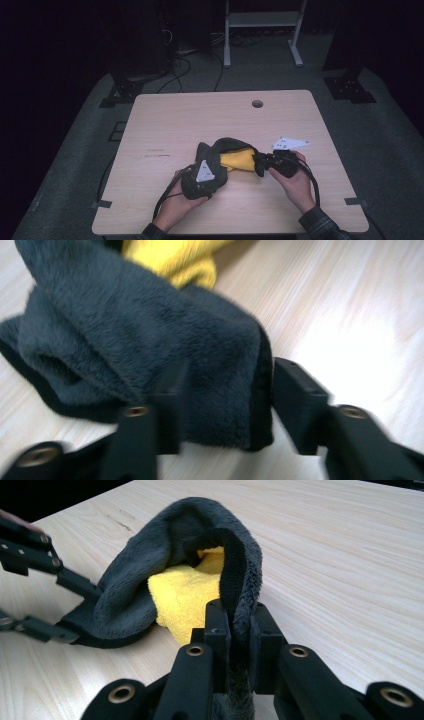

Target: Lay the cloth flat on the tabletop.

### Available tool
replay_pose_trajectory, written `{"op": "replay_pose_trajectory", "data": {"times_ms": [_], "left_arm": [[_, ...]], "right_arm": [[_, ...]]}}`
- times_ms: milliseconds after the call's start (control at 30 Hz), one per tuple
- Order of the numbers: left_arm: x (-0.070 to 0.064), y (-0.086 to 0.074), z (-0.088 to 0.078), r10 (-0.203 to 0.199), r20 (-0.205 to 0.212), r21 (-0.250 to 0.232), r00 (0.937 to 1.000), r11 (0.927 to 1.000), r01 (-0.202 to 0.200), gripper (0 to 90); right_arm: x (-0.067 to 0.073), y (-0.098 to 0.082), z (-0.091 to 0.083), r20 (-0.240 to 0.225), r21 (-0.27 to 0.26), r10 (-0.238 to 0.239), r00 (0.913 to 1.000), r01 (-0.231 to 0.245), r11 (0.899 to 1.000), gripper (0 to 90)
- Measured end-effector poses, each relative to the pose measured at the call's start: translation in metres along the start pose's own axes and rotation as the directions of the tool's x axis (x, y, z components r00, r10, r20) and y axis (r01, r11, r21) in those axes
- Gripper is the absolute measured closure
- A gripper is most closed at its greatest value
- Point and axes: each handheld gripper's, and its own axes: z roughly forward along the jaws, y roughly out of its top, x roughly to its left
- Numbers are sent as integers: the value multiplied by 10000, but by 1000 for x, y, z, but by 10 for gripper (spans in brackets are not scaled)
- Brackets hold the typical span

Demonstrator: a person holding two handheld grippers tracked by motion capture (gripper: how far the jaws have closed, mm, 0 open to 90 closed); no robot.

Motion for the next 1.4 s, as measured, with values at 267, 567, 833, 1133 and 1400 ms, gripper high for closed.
{"op": "replay_pose_trajectory", "data": {"times_ms": [267, 567, 833, 1133, 1400], "left_arm": [[19, -2, -18, -672, 364, -214, 9971, 9975, 680, 843], [74, -27, -78, -2973, 556, -2580, 9532, 9180, 3013, 851], [97, -41, -113, -3678, 683, -3440, 9274, 8639, 3679, 852], [120, -56, -55, -4491, -47, -1993, 8935, 8760, 4393, 831], [96, -45, -73, -3796, -452, -2434, 9240, 9013, 3584, 562]], "right_arm": [[-12, 0, -10, 301, -148, 194, 9994, -190, 9997, 809], [-31, -1, -29, 577, -291, 515, 9970, -499, 9983, 825], [-38, 4, -46, 139, -306, 616, 9980, -611, 9977, 836], [-49, -7, -9, 214, 1113, 717, 9972, -737, 9911, 777], [-60, -11, -10, 393, 1043, 1003, 9942, -1039, 9891, 653]]}}
